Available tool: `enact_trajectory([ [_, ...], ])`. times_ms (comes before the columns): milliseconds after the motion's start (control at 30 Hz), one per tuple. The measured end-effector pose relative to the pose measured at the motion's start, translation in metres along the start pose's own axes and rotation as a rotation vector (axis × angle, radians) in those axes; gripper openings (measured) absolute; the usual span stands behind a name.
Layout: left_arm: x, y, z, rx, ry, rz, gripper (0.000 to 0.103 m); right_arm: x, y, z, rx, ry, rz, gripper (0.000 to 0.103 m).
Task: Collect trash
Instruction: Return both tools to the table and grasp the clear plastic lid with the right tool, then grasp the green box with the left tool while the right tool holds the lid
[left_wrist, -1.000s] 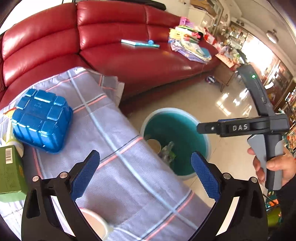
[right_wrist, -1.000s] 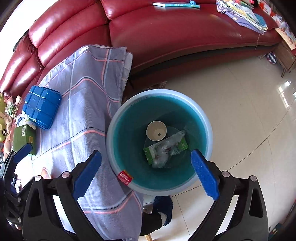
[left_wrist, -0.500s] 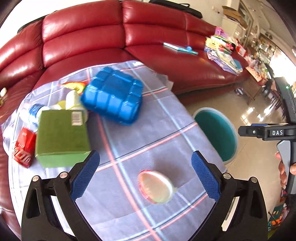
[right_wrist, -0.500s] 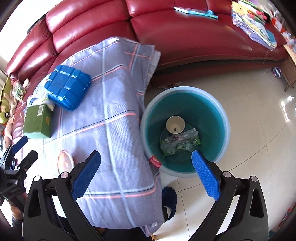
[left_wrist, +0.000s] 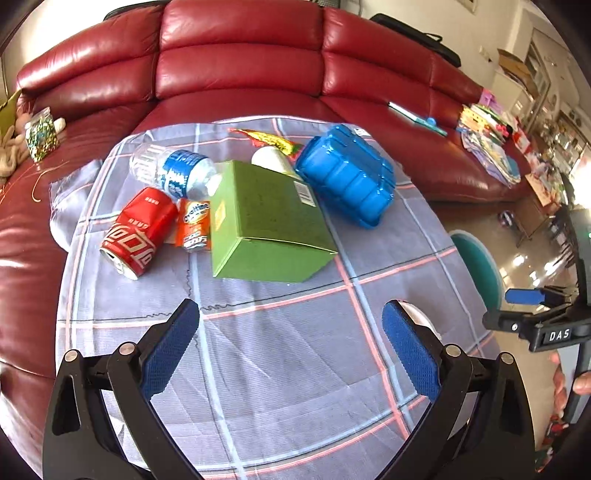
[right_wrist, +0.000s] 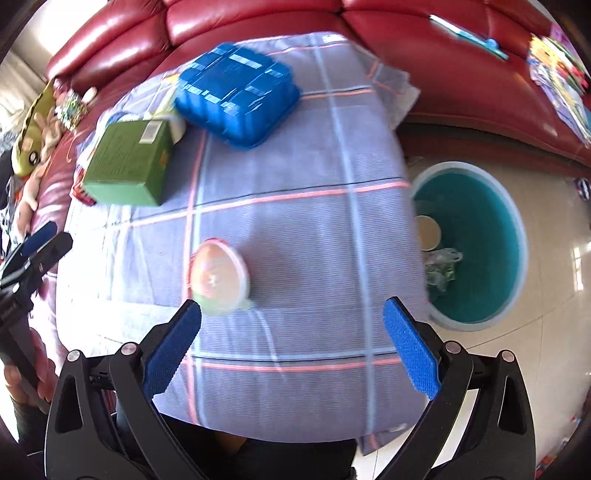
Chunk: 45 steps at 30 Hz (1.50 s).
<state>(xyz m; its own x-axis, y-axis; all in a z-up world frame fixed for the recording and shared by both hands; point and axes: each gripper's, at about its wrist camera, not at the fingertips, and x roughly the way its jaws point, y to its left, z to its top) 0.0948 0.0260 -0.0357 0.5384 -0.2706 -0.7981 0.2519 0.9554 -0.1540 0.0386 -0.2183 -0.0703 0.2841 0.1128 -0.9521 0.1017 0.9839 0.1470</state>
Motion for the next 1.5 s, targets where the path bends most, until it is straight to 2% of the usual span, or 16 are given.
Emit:
enact_trajectory([
  [167, -0.007, 0.027, 0.001, -0.043, -0.004, 0.013, 0.099, 0.020, 0.034, 0.003, -0.051, 0.039, 0.011, 0.095],
  [333, -0.008, 0.038, -0.001, -0.051, -0.012, 0.023, 0.099, 0.038, 0.052, 0.004, -0.075, 0.069, -0.001, 0.095],
  [967, 0.003, 0.041, 0.005, -0.055, -0.006, 0.018, 0.099, 0.067, 0.057, 0.008, -0.087, 0.099, -0.036, 0.094],
  [1033, 0.006, 0.040, 0.007, -0.055, 0.000, 0.010, 0.099, 0.069, 0.058, 0.008, -0.092, 0.105, -0.031, 0.087],
  [1100, 0.009, 0.039, 0.010, -0.055, 0.007, 0.001, 0.099, 0.072, 0.058, 0.007, -0.097, 0.117, -0.034, 0.062],
  [1167, 0.013, 0.039, 0.013, -0.057, 0.014, -0.007, 0.099, 0.077, 0.057, 0.006, -0.098, 0.140, -0.027, 0.052],
  [1333, 0.023, 0.038, 0.025, -0.050, 0.028, -0.023, 0.099, 0.070, 0.057, 0.007, -0.105, 0.112, -0.014, 0.052],
  [1500, 0.040, 0.047, 0.045, -0.095, 0.062, -0.086, 0.099, 0.058, 0.050, 0.017, -0.094, 0.069, -0.039, 0.052],
])
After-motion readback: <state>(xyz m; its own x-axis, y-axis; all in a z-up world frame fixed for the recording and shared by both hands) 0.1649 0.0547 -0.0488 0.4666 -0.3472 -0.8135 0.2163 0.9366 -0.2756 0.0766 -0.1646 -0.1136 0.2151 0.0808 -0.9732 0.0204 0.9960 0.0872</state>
